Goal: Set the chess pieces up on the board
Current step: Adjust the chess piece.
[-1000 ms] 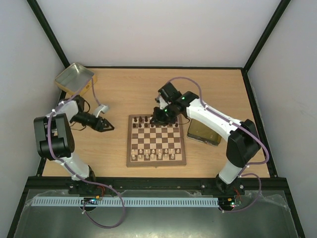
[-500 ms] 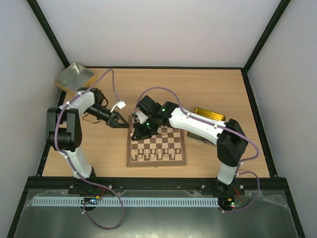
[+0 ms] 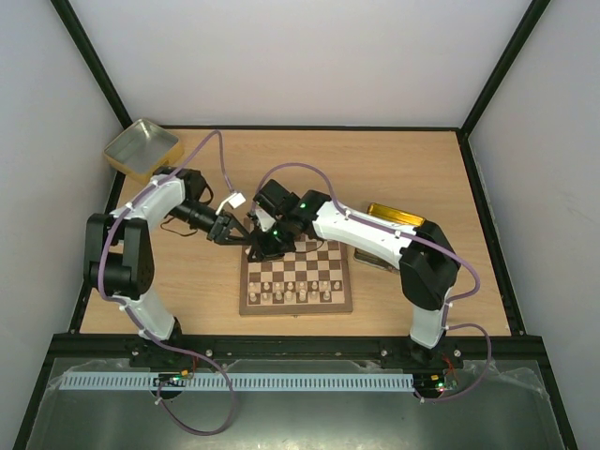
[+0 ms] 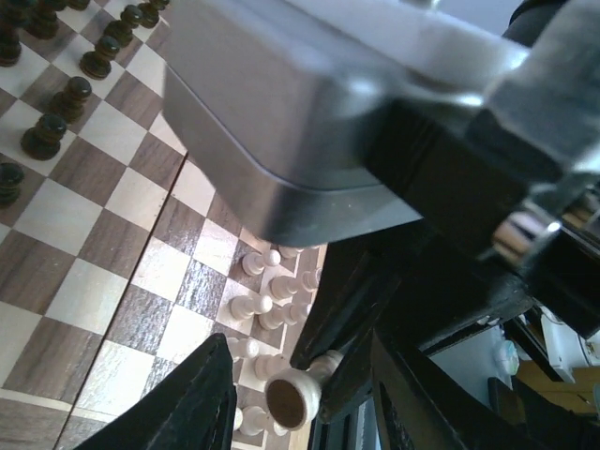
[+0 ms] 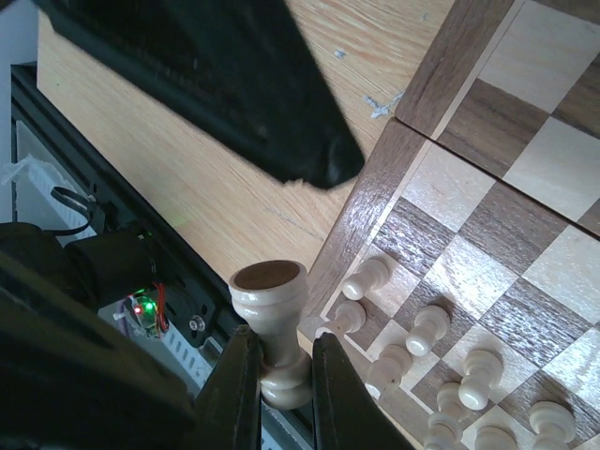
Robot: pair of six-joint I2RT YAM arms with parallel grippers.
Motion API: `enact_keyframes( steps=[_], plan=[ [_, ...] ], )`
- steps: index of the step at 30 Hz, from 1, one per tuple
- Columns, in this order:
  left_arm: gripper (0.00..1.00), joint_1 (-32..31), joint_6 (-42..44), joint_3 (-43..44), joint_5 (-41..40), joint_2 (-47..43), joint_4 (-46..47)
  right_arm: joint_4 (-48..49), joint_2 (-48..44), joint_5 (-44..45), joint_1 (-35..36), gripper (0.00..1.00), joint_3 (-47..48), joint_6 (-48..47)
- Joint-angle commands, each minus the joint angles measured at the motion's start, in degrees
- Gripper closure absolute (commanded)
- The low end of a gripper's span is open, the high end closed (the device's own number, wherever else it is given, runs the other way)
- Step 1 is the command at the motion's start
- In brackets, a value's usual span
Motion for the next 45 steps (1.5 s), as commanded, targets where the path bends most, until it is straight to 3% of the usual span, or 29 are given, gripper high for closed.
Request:
enact_keyframes(
  steps=[1, 6, 19, 29, 37, 45],
  plan=[
    [0.61, -1.1, 0.4, -1.6, 1.8, -1.4, -1.2, -1.5, -0.5, 1.9, 0.1, 0.98, 2.2, -0.9],
    [0.66, -1.5, 0.2, -2.2, 1.3, -1.7, -1.2, -2.1, -0.5, 3.0, -0.2, 0.98, 2.5, -1.0],
    [0.67, -2.2, -0.1, -2.6, 1.6, -1.9, -1.2, -2.6, -1.5, 3.8, -2.0, 0.98, 2.8, -1.4],
    [0.54, -2.5, -0.6, -1.9, 2.3, 0.8, -1.1, -1.6, -2.5, 2.4, -2.0, 0.98, 2.4, -1.2],
    [0.65, -2.6, -1.4, -1.4, 3.1, 1.0, -1.3, 3.4, -7.0, 1.5, -2.0, 0.98, -4.1, -2.1],
    [0.67, -4.6, -4.0, 0.0, 3.1, -0.6, -1.3, 11.1, -10.1, -5.4, -2.0, 0.98, -9.5, -2.7]
  ],
)
